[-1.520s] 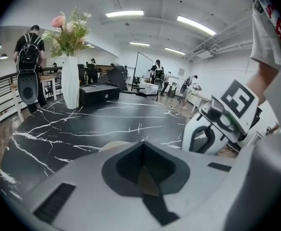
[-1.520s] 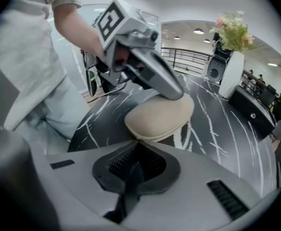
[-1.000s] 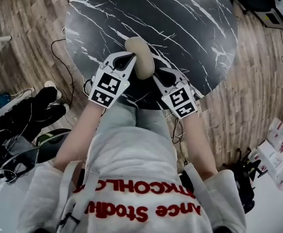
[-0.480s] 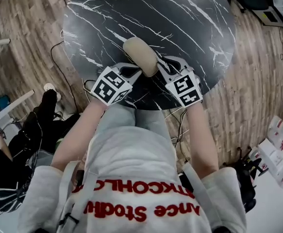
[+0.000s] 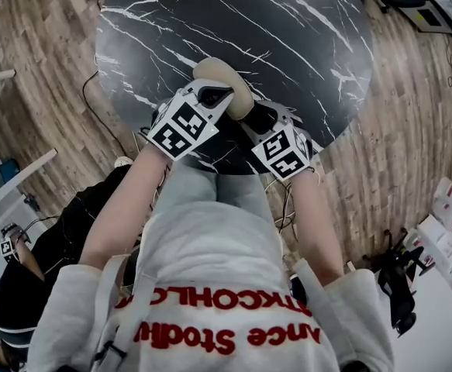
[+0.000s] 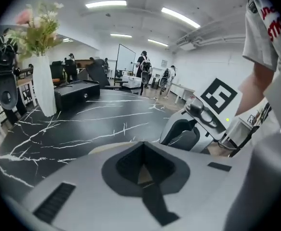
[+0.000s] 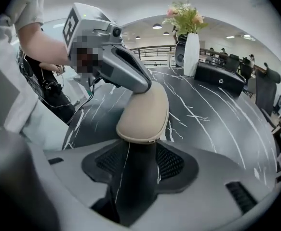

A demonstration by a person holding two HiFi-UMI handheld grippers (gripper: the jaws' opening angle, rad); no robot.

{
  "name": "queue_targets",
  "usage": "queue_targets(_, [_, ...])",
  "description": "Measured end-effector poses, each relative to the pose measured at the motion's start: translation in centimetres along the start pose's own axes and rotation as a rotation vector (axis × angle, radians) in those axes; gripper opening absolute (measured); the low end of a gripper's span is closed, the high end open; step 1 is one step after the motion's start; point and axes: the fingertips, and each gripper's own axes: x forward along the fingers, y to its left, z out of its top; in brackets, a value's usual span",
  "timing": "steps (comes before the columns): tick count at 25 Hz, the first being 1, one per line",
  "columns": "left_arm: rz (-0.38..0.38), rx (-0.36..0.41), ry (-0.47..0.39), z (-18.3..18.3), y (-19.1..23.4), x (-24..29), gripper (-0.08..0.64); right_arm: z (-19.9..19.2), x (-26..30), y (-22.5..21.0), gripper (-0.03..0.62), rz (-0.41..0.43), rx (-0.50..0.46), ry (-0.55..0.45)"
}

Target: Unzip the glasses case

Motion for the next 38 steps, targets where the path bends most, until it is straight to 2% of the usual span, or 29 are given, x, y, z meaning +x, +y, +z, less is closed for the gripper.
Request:
queue_targets(3, [0.001,-0.030,-0.014,-0.2,0.1,-0.1,0.006,-0.1,-0.1,0.1,0.212,-0.067,-0.026,-0.006])
queue_targets(7, [0.024,-0.027,-0.010,-0.2,0.2,0.0,0.006,0.1,-0.2,0.2,0.205,-0.092,-0.012,-0.013])
queue_targets(10, [0.034,-0.041,-0.009,-0.3,0.4,0.0,0.006,0.1,-0.3,0.1,0.148,-0.122,-0.015,-0.011])
queue_targets(14, [0.043,-0.050,-0.011,-0.3,0.4,0.0,0.006,0.1,-0.3,0.4,0.115,-0.140,-0.024,-0.002])
queue_targets(15, [0.047,-0.052,-0.012,-0.4,0.4,0.0,0.006,0.1,-0.2,0.8,0.043,-0.141,-0.045,0.001])
queue_targets(17, [0.049,-0.057,-0.016,-0.4,0.4,0.0,0.006,0.0,0.0,1.3,0.043,-0.147,-0.065,0.005])
queue_targets(19, [0.048,-0.059,-0.019,-0.3,0.4,0.0,0.006,0.0,0.0,1.5,0.043,-0.139,-0.028,-0.002])
queue_targets(23, [0.050,-0.071,-0.026,-0.4,0.5,-0.1,0.006,0.3,0.6,3.2,0.044,-0.071,-0.027,-0.002])
queue_targets(27, [0.036,-0.073,-0.031,-0.3,0.5,0.0,0.006,0.4,0.3,3.2,0.044,-0.049,0.025,-0.029])
queue_targets(29, [0.035,-0.077,-0.021,-0.5,0.6,-0.2,0.006,1.1,-0.9,2.2,0.043,-0.063,0.093,-0.082])
queue_targets(31, [0.069,-0.086,-0.040,-0.1,1.1,-1.0,0.006,2.4,-2.9,0.1,0.040,-0.116,0.175,-0.165])
queue_targets(34, [0.144,-0.075,-0.137,2.1,2.4,-3.2,0.006,5.6,-6.9,-3.3,0.025,-0.220,0.236,-0.310])
queue_targets(38, [0.224,-0.104,-0.295,7.0,4.0,-7.7,0.006,11.4,-13.6,-5.8,0.017,-0.319,0.233,-0.501])
